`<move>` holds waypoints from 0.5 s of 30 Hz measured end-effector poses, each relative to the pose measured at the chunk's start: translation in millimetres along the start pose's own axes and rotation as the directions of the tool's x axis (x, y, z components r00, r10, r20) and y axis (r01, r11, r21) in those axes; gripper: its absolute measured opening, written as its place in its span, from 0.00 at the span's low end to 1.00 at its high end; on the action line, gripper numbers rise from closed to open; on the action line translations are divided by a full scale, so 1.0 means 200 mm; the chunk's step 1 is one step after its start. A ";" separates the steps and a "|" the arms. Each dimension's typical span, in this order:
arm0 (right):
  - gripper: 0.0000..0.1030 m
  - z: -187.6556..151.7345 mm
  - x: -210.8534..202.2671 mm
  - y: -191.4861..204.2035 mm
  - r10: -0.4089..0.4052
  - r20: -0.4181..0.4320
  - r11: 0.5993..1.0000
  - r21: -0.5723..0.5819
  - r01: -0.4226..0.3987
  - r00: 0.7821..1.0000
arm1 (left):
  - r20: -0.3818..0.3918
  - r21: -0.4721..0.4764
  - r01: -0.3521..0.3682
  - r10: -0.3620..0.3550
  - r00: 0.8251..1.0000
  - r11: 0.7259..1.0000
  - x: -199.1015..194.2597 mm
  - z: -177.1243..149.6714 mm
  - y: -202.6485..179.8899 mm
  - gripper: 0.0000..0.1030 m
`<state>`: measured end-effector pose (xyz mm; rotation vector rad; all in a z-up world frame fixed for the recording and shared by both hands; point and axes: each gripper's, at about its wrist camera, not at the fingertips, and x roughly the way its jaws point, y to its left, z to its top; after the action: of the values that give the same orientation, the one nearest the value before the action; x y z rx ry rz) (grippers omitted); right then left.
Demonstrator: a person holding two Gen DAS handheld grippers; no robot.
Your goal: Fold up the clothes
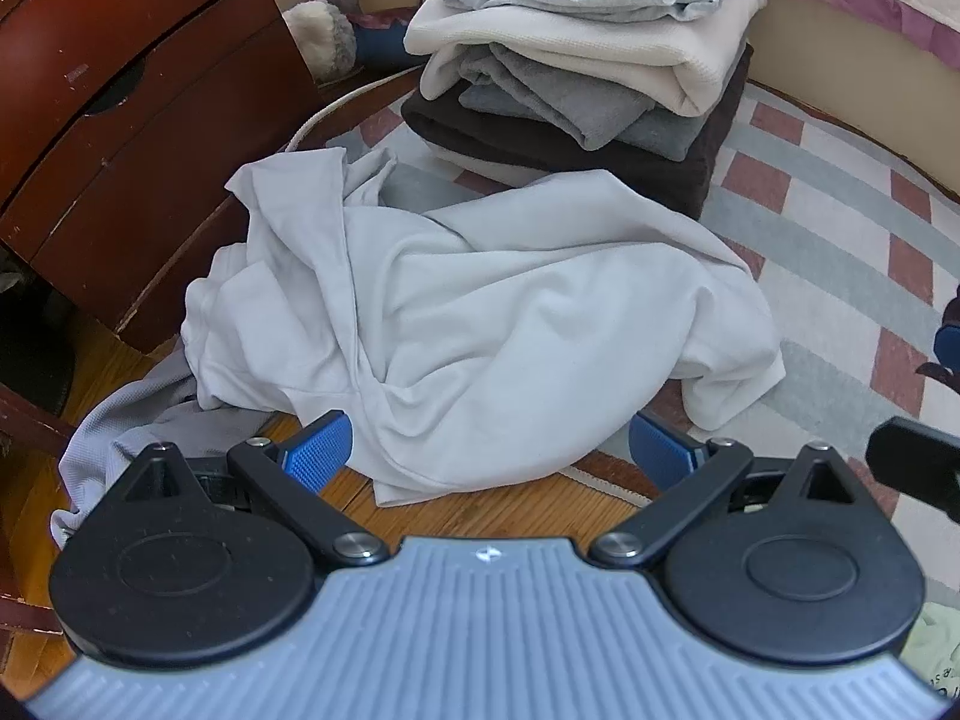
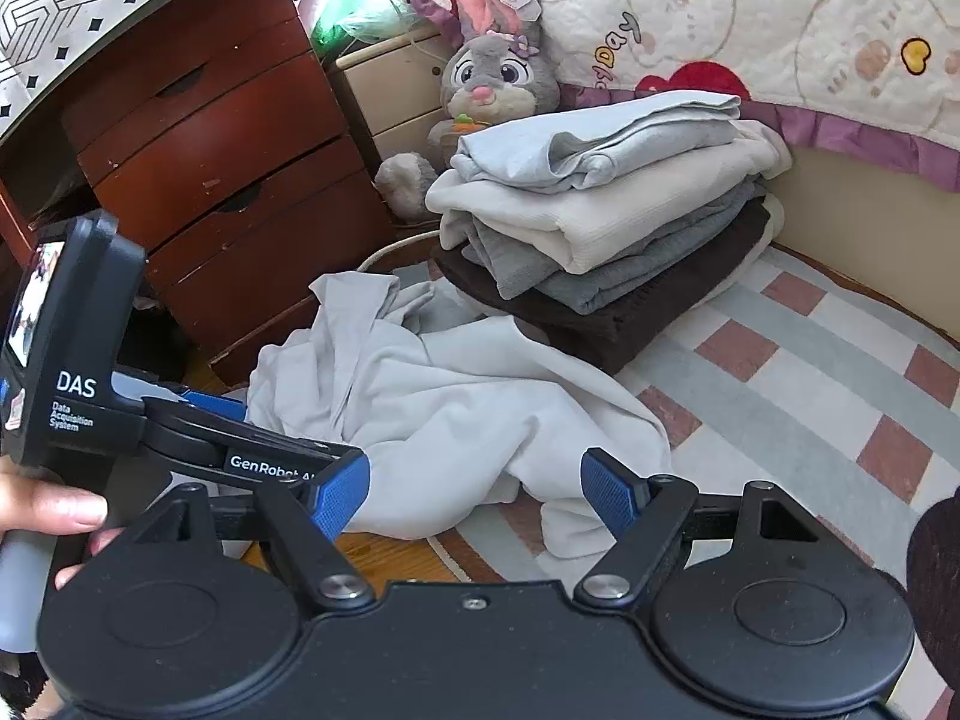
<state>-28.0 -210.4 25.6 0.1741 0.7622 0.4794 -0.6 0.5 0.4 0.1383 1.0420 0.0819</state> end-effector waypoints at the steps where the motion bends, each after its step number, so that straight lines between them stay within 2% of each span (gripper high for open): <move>1: 0.79 0.00 0.00 0.00 0.001 0.001 1.000 0.001 -0.001 1.000 | 0.004 0.001 0.009 -0.009 1.000 1.000 0.00 0.00 0.00 0.97; 6: 0.79 0.03 -0.01 0.02 -0.003 0.000 1.000 0.000 0.003 1.000 | 0.022 0.004 0.053 -0.053 0.998 0.999 -0.02 -0.01 0.02 0.97; 15: 0.79 0.02 -0.01 -0.01 -0.010 0.002 1.000 0.026 0.010 1.000 | 0.025 0.044 0.059 -0.060 0.998 0.997 -0.02 0.01 -0.04 0.97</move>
<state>-25.2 -213.2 28.5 0.1945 0.7674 0.4605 -1.8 -7.6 3.9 0.1472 1.0211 0.0038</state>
